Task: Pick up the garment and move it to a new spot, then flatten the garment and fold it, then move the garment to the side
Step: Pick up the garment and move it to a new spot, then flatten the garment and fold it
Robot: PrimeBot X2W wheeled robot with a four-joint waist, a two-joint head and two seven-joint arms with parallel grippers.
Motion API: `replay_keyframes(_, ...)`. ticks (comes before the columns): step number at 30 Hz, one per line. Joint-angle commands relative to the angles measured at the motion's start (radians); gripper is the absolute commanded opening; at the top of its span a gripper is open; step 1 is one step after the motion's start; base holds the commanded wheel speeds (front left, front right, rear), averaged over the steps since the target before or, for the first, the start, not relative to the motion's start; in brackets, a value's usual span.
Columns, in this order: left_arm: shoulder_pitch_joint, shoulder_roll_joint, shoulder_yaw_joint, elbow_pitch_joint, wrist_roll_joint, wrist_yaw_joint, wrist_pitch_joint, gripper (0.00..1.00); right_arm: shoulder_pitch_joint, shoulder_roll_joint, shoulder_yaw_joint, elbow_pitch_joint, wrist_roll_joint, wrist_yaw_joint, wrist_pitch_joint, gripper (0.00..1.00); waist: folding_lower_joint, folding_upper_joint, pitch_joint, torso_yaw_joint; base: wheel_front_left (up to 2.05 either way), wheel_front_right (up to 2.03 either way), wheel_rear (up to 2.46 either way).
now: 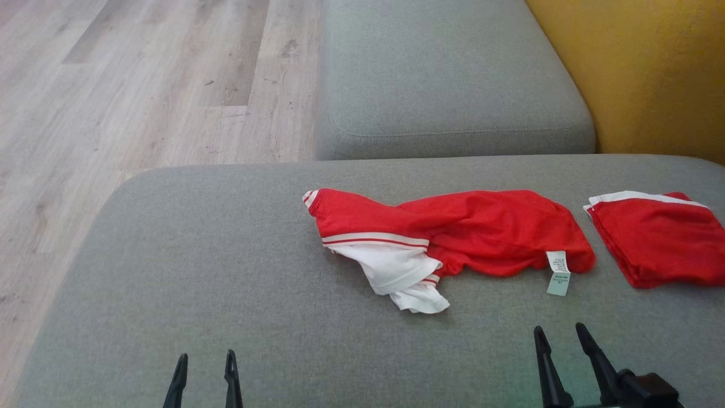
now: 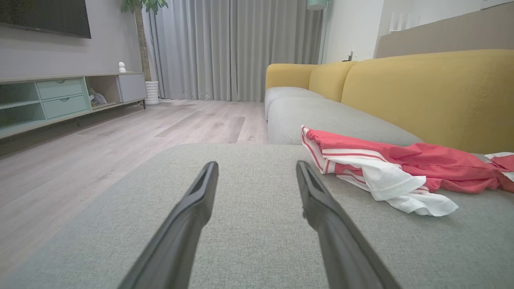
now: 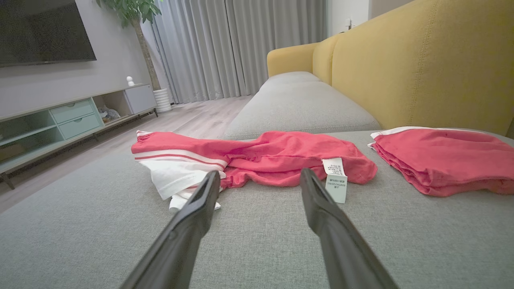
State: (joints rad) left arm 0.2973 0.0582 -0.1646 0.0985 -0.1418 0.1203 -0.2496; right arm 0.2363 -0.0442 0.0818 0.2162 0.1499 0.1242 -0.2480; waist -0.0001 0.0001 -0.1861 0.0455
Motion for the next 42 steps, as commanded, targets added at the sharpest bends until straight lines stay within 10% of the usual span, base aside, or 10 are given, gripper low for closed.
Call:
replay_keyframes(1,-0.036,-0.008,0.032,-0.033,0.019,0.002,-0.012,1.0,-0.034,-0.006,0.022,-0.04,0.003,0.007,-0.014,1.0,0.0001,-0.0001,0.002,-0.003,0.0,0.0,0.0)
replay_keyframes(18,-0.068,-0.008,0.013,0.029,0.016,-0.029,-0.012,1.0,-0.031,-0.006,0.023,-0.047,0.005,0.007,-0.014,1.0,0.0001,-0.0001,0.034,-0.027,0.0,0.0,0.0)
replay_keyframes(29,-0.429,-0.001,-0.044,0.255,0.068,-0.132,-0.012,1.0,-0.095,-0.025,0.083,-0.043,-0.025,0.007,-0.014,1.0,0.0001,-0.0001,0.19,-0.106,0.0,0.0,0.0)
replay_keyframes(42,-0.929,-0.008,0.026,0.762,-0.332,-0.24,0.087,1.0,-0.236,-0.039,0.137,-0.056,-0.019,0.007,-0.014,1.0,0.0001,-0.0001,0.41,-0.251,0.0,0.0,0.0)
